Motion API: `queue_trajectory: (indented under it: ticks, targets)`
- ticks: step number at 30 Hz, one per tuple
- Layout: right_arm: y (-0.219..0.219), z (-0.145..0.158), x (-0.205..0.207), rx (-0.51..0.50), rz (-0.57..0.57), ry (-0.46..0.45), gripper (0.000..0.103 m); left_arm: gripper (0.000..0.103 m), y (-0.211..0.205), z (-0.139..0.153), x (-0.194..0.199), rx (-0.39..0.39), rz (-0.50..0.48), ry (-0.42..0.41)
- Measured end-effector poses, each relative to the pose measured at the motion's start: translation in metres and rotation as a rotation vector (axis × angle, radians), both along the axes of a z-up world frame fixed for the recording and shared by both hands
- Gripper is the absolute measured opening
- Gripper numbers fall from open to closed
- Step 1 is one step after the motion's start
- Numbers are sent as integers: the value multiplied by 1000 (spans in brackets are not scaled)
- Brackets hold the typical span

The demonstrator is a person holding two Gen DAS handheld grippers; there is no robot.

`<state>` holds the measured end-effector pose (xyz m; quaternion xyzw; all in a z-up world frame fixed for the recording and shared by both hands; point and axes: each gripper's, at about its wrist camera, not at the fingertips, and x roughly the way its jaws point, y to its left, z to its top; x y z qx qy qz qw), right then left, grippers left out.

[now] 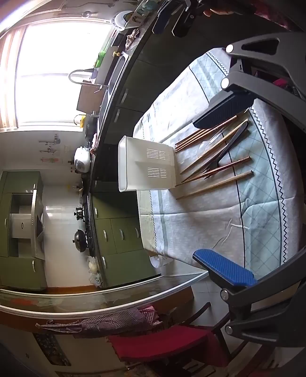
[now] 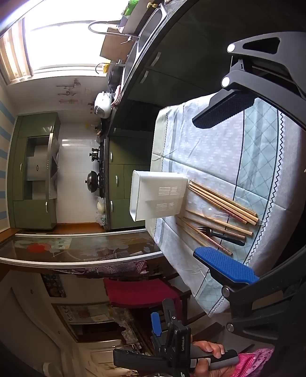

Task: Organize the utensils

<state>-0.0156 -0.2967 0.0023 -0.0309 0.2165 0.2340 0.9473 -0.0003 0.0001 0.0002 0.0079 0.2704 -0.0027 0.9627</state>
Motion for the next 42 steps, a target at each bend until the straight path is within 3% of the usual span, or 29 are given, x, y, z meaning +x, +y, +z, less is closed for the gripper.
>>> queue_trajectory:
  ticks: [42]
  targets:
    - [1, -8, 2, -3, -2, 6, 99, 97, 5, -8, -1, -18, 1, 7]
